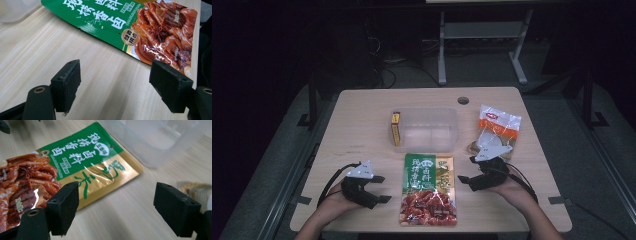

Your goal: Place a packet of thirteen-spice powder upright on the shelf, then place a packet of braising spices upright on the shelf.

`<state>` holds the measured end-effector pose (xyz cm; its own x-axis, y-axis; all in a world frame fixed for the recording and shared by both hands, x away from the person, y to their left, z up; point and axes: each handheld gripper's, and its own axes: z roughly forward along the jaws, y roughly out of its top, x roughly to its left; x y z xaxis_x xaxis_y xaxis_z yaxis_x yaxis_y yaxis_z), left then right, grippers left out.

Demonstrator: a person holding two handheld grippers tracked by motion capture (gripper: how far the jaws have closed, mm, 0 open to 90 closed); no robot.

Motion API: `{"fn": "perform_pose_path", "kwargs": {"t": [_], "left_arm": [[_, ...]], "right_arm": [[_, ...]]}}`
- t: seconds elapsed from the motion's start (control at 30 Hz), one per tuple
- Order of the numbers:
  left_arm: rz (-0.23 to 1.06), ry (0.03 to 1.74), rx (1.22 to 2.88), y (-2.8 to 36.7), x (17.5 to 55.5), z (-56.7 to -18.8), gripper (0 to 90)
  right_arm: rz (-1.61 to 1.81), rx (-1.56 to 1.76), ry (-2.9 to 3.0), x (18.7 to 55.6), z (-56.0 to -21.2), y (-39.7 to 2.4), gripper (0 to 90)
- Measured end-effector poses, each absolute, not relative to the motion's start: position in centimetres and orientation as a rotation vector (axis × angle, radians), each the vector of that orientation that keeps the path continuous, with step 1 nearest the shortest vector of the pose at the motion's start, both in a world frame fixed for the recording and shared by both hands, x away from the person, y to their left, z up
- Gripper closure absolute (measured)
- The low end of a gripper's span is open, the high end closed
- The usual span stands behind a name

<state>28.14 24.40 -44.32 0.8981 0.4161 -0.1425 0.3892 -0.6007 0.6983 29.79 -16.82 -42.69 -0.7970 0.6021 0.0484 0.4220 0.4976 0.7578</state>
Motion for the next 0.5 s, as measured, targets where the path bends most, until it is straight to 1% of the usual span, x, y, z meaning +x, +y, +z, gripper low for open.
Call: {"fn": "perform_pose_path", "kwargs": {"t": [0.1, 0.2, 0.3, 0.33, 0.4, 0.5], "left_arm": [[0.040, 0.586, 2.263, 24.3, 28.2, -44.1, 30.5], [0.028, 0.593, 2.242, 24.0, 28.3, -43.7, 40.9], [0.011, 0.565, 2.226, 23.2, 28.2, -43.2, 57.4], [0.004, 0.550, 2.225, 22.8, 28.2, -43.1, 65.3], [-0.017, 0.523, 2.222, 22.0, 28.1, -42.9, 75.4], [-0.050, 0.479, 2.224, 20.4, 27.9, -42.8, 87.0]], "right_arm": [[1.182, 0.903, 2.505, 29.2, -43.2, -17.6, 19.9], [1.182, 0.930, 2.488, 28.6, -43.4, -18.5, 20.0], [1.184, 0.961, 2.482, 28.1, -43.7, -19.2, 19.9], [1.184, 0.977, 2.479, 28.0, -43.8, -19.4, 19.9], [1.184, 0.972, 2.478, 27.8, -44.1, -19.7, 19.9], [1.178, 0.973, 2.484, 27.9, -44.1, -19.7, 19.4]]}}
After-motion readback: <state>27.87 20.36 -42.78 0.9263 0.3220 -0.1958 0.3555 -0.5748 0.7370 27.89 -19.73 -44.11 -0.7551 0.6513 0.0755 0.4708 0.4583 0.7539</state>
